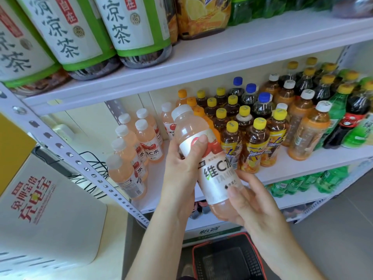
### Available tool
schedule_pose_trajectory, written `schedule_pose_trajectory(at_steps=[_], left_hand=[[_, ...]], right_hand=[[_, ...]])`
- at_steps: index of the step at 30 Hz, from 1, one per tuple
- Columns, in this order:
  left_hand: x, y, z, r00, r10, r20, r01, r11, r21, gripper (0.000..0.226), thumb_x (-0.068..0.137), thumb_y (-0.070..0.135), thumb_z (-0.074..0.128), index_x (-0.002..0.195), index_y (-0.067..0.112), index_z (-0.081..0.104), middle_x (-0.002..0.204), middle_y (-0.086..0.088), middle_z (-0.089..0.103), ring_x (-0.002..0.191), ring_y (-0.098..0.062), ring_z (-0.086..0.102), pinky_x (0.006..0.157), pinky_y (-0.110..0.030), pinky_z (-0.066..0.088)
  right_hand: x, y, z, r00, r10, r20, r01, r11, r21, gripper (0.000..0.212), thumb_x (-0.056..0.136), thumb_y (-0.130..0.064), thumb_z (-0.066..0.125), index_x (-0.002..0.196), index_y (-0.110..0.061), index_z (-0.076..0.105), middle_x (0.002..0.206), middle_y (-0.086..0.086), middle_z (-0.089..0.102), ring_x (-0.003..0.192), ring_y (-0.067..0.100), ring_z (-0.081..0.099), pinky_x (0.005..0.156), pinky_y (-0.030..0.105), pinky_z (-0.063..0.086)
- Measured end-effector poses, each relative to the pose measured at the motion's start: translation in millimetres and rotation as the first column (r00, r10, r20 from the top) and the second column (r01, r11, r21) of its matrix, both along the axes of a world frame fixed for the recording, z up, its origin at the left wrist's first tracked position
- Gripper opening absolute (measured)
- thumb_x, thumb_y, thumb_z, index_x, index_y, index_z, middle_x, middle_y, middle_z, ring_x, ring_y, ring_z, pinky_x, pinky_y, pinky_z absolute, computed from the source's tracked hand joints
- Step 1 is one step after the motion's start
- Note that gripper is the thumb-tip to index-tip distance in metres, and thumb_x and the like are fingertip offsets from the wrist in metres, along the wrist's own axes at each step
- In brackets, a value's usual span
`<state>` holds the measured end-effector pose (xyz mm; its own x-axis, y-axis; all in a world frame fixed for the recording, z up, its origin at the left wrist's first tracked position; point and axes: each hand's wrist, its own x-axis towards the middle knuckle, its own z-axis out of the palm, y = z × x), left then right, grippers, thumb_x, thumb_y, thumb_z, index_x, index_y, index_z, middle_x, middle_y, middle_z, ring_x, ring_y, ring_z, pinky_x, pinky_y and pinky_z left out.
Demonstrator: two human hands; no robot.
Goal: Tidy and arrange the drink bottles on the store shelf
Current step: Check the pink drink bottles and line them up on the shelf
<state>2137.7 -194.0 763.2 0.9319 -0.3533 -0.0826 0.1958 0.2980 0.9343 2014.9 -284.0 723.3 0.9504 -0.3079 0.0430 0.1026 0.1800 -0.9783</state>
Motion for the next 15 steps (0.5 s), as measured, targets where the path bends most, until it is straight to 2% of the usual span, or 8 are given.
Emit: schedule_pose_trajectory(at_steps=[2,5,7,9,11,13,14,15], left_hand=[[0.1,1.0,0.8,0.998,0.049,0.028,-0.049,0.999,0.006,0.063,0.072,0.032,0.08,0.127,0.015,0.055,0.108,-0.013,0.072,0.093,-0.025,0.072,0.08,-0.04,0.059],[-2.0,-0.5,0.5,0.992,0.12,-0.027,-0.122,0.99,-0.077,0.065,0.072,0.025,0.081,0.129,0.009,0.054,0.113,-0.021,0.068,0.097,-0.032,0.069,0.088,-0.05,0.056],[-3.0,0.0,-0.8,0.988,0.128,-0.089,-0.14,0.979,-0.148,0.065,0.073,0.023,0.078,0.13,0.002,0.053,0.109,-0.024,0.066,0.094,-0.033,0.066,0.088,-0.05,0.054],[-3.1,2.4,-1.7,0.985,0.119,-0.122,-0.142,0.969,-0.201,0.068,0.074,0.021,0.076,0.132,-0.001,0.05,0.107,-0.022,0.064,0.092,-0.032,0.064,0.083,-0.046,0.055],[-3.4,5.4,-2.3,0.986,0.108,-0.13,-0.135,0.965,-0.226,0.07,0.071,0.02,0.076,0.132,-0.002,0.05,0.105,-0.022,0.063,0.088,-0.03,0.064,0.077,-0.043,0.056],[-4.0,7.5,-2.6,0.984,0.087,-0.153,-0.123,0.963,-0.24,0.074,0.064,0.024,0.079,0.127,-0.002,0.054,0.102,-0.021,0.063,0.086,-0.029,0.064,0.075,-0.042,0.056],[-3.9,8.6,-3.7,0.982,0.066,-0.178,-0.112,0.959,-0.261,0.073,0.06,0.028,0.079,0.123,-0.001,0.058,0.101,-0.02,0.064,0.086,-0.029,0.065,0.077,-0.043,0.056],[-4.0,10.1,-4.4,0.978,0.038,-0.203,-0.097,0.953,-0.287,0.072,0.058,0.03,0.079,0.121,0.001,0.06,0.101,-0.02,0.065,0.087,-0.028,0.066,0.08,-0.044,0.056]], right_hand=[[-0.7,4.2,-1.6,0.988,-0.154,0.014,0.154,0.964,-0.218,0.056,0.069,-0.061,0.075,0.119,-0.053,0.052,0.116,-0.018,0.065,0.102,0.004,0.066,0.074,0.018,0.056],[1.3,9.7,-8.2,0.934,-0.334,0.131,0.35,0.766,-0.54,0.065,0.065,-0.05,0.081,0.123,-0.048,0.051,0.12,-0.021,0.054,0.11,0.008,0.056,0.079,0.03,0.056],[2.4,11.1,-8.7,0.92,-0.344,0.19,0.385,0.692,-0.61,0.067,0.068,-0.05,0.082,0.126,-0.046,0.049,0.124,-0.02,0.048,0.118,0.01,0.051,0.083,0.033,0.054],[4.3,7.9,-8.7,0.932,-0.311,0.185,0.356,0.704,-0.614,0.069,0.067,-0.053,0.079,0.128,-0.046,0.047,0.127,-0.018,0.046,0.122,0.011,0.049,0.087,0.026,0.05],[0.6,6.9,-4.2,0.965,-0.25,0.073,0.255,0.849,-0.463,0.069,0.066,-0.057,0.075,0.128,-0.047,0.048,0.127,-0.017,0.05,0.119,0.01,0.054,0.087,0.024,0.051],[-1.3,3.1,0.1,0.996,-0.08,-0.039,0.077,0.993,-0.089,0.068,0.065,-0.065,0.075,0.126,-0.045,0.052,0.125,-0.011,0.06,0.11,0.013,0.064,0.084,0.028,0.055],[3.4,-0.3,2.7,0.996,0.03,-0.08,-0.019,0.991,0.136,0.069,0.066,-0.066,0.075,0.127,-0.039,0.056,0.125,-0.001,0.064,0.106,0.021,0.067,0.083,0.036,0.057],[0.2,-0.4,6.9,0.983,0.153,-0.097,-0.119,0.951,0.285,0.075,0.068,-0.065,0.074,0.131,-0.028,0.057,0.123,0.011,0.066,0.099,0.027,0.07,0.08,0.043,0.058]])
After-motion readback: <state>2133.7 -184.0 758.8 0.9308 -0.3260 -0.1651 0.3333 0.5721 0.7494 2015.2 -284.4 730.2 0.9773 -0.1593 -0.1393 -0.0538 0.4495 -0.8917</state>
